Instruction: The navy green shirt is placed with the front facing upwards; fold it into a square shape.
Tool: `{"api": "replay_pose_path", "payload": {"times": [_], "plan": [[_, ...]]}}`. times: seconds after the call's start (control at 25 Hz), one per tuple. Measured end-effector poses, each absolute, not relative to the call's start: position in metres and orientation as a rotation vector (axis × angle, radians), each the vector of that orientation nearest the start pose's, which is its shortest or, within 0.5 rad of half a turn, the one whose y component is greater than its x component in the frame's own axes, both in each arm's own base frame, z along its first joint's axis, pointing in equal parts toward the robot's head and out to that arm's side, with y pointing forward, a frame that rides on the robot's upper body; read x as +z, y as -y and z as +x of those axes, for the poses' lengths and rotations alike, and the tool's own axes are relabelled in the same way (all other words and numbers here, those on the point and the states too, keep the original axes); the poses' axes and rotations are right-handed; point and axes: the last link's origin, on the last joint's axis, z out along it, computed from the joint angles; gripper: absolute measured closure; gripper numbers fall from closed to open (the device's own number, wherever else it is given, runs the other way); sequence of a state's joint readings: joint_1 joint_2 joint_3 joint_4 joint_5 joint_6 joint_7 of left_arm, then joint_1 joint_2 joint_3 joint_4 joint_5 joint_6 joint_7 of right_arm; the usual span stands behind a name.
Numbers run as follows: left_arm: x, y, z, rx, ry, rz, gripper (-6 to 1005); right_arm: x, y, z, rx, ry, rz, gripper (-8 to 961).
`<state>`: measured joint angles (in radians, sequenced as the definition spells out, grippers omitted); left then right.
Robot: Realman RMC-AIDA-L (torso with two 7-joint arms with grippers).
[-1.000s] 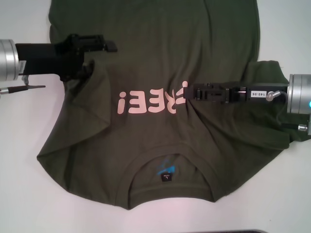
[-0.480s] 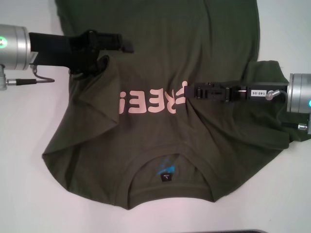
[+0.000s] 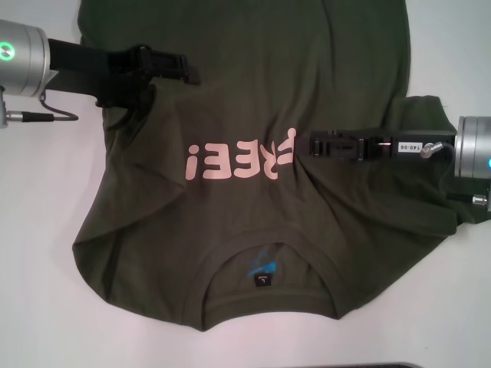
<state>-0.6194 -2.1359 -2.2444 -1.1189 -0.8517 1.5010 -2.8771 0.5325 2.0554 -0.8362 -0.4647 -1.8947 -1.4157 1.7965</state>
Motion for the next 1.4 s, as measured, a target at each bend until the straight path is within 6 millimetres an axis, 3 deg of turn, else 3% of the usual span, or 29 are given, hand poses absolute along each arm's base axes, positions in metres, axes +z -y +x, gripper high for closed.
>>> {"api": "replay_pose_path", "payload": {"times": [0.64,0.96,1.16,1.4], "plan": [[0.026,-0.376,-0.189,-0.287,1.8,-2.213,256,-0.036,-0.326,0.277,0.724,-1.438,-2.543,224],[0.03,-0.372,-0.17,-0.334,1.76,-2.324,260,-0.035,-0.323,0.279,0.727,-1.45,-2.537,224],[0.049,-0.375,-0.2,-0.418,1.884,-2.171,263,-0.036,-0.323,0.28,0.722,-1.455,-2.535,224],[0.057,-0.364,-0.243,-0.474,2.057,-2.018,266,-0.035,-0.322,0.28,0.722,-1.456,-2.539,225]]}}
